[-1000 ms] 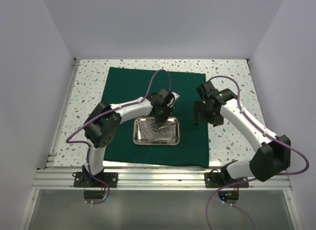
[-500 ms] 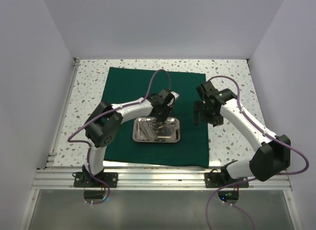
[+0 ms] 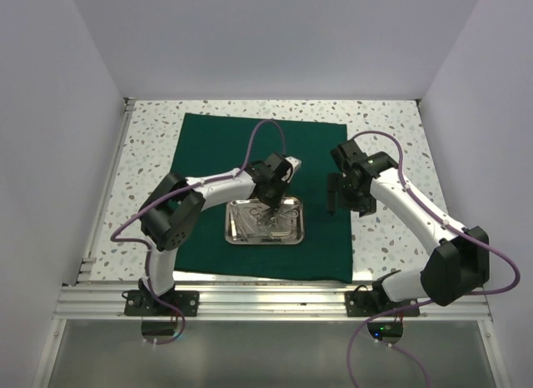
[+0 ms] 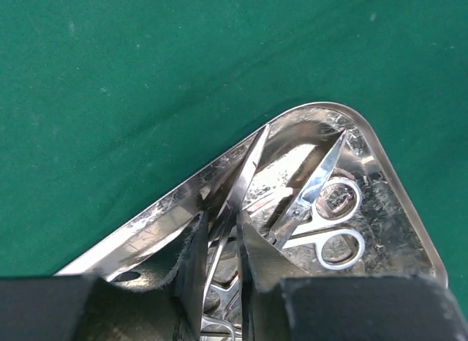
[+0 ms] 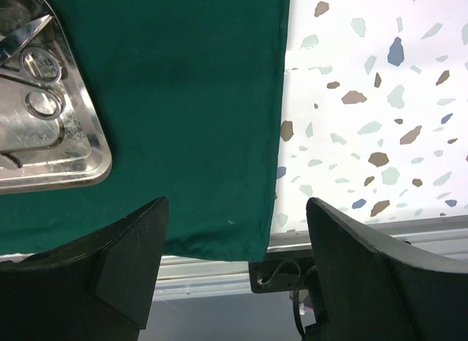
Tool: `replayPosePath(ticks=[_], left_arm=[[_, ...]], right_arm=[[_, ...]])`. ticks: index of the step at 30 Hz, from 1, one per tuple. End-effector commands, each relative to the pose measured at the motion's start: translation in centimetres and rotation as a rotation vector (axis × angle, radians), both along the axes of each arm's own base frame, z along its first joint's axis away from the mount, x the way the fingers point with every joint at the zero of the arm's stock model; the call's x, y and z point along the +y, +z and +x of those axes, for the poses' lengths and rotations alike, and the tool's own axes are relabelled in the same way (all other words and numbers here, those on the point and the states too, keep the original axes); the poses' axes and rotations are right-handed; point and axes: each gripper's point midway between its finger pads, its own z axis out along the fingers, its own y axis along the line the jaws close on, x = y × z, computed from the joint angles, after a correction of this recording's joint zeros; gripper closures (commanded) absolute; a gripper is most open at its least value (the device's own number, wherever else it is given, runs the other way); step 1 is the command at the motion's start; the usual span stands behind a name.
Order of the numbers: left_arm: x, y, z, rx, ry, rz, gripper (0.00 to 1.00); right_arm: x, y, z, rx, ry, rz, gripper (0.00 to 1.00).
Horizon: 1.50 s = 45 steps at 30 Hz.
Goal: Open and lay out the surgical kit
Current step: Pick up the medical item from the container, then place the medical item in the surgical kit.
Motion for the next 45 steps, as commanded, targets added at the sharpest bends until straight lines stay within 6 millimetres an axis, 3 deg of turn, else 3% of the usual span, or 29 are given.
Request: replayPosePath(ticks=[1, 5, 7, 8, 9, 14, 17, 20, 23, 24, 25, 26, 28, 29, 30, 31, 32, 33, 35, 36, 39, 40, 41, 42, 43, 44, 45], left_arm=[[4.2, -6.5, -5.3, 0.247, 0.012, 0.174, 1.0], [3.8, -3.6, -4.4, 0.22, 0.014, 0.17, 1.0], [3.0, -0.7, -3.4, 0.173, 0.016, 0.137, 1.0], [3.5, 0.2, -3.2, 0.161, 0.027, 0.162, 1.0], [3.0, 2.3, -2.2, 0.112, 0.033, 0.142, 1.0], [3.2, 7.4, -0.4, 0.033, 0.051, 0.143, 1.0], [3.6, 10.0, 1.7, -0.027, 0.088, 0.124, 1.0], [5.8, 10.8, 5.6, -0.09, 0.184, 0.112, 1.0], [10.2, 10.6, 11.2, -0.143, 0.33, 0.117, 1.0], [11.1, 9.5, 12.5, -0.147, 0.355, 0.142, 1.0], [11.6, 10.3, 14.5, -0.185, 0.385, 0.128, 1.0], [13.3, 10.3, 16.2, -0.201, 0.417, 0.138, 1.0], [14.2, 10.4, 19.3, -0.235, 0.448, 0.125, 1.0], [15.5, 8.9, 20.6, -0.221, 0.465, 0.142, 1.0], [15.7, 10.2, 22.2, -0.256, 0.48, 0.117, 1.0], [16.6, 9.8, 23.8, -0.259, 0.495, 0.12, 1.0], [17.3, 8.3, 23.8, -0.23, 0.502, 0.141, 1.0], [17.5, 9.2, 25.0, -0.255, 0.514, 0.122, 1.0], [18.9, 7.9, 26.1, -0.244, 0.541, 0.13, 0.88], [19.1, 8.1, 26.6, -0.251, 0.55, 0.118, 0.73], [20.1, 7.9, 26.6, -0.237, 0.581, 0.111, 0.53], [20.2, 8.2, 26.2, -0.236, 0.587, 0.114, 0.51], [20.1, 10.3, 25.9, -0.263, 0.588, 0.089, 0.51], [20.2, 9.4, 24.4, -0.231, 0.579, 0.106, 0.51], [20.2, 10.1, 23.9, -0.249, 0.579, 0.094, 0.5], [20.2, 13.2, 22.8, -0.291, 0.586, 0.061, 0.5], [20.1, 11.8, 20.8, -0.237, 0.575, 0.068, 0.52]], right_arm=[[0.5, 0.4, 0.5, -0.026, -0.008, 0.03, 0.21], [0.5, 0.5, 0.7, -0.029, -0.004, 0.029, 0.21], [0.4, 0.5, 0.7, -0.029, -0.004, 0.027, 0.21], [0.4, 0.6, 0.7, -0.033, -0.001, 0.026, 0.21], [0.4, 0.6, 0.7, -0.033, -0.001, 0.028, 0.21], [0.5, 0.5, 0.8, -0.03, 0.002, 0.027, 0.22], [0.6, 0.5, 0.9, -0.025, 0.01, 0.025, 0.21], [0.4, 0.6, 0.8, -0.021, 0.017, 0.019, 0.22], [0.4, 1.0, 0.5, -0.01, 0.023, 0.021, 0.22], [0.5, 1.3, 0.4, -0.013, 0.025, 0.025, 0.22], [0.6, 1.6, 0.3, -0.018, 0.027, 0.041, 0.22], [0.7, 1.8, 0.2, -0.019, 0.026, 0.05, 0.22], [1.0, 2.0, 0.0, -0.025, 0.027, 0.073, 0.22], [1.1, 1.9, -0.3, -0.015, 0.027, 0.08, 0.22], [1.1, 2.0, -0.4, -0.012, 0.025, 0.081, 0.23], [1.0, 1.9, -0.6, -0.014, 0.02, 0.082, 0.23], [1.0, 1.9, -0.7, -0.014, 0.019, 0.083, 0.23], [1.0, 1.9, -0.8, -0.018, 0.018, 0.086, 0.23], [0.8, 1.8, -1.0, -0.016, 0.015, 0.082, 0.23], [0.7, 1.7, -1.1, -0.013, 0.014, 0.077, 0.23], [0.5, 1.4, -1.1, -0.002, 0.027, 0.061, 0.23], [0.4, 1.4, -1.1, -0.002, 0.028, 0.059, 0.23], [0.5, 1.2, -1.0, 0.0, 0.035, 0.055, 0.23], [0.5, 1.1, -0.8, -0.002, 0.038, 0.055, 0.23], [0.6, 1.1, -0.7, -0.001, 0.041, 0.054, 0.23], [0.7, 1.1, -0.3, -0.01, 0.041, 0.058, 0.23], [0.8, 1.0, -0.1, -0.01, 0.041, 0.059, 0.23]])
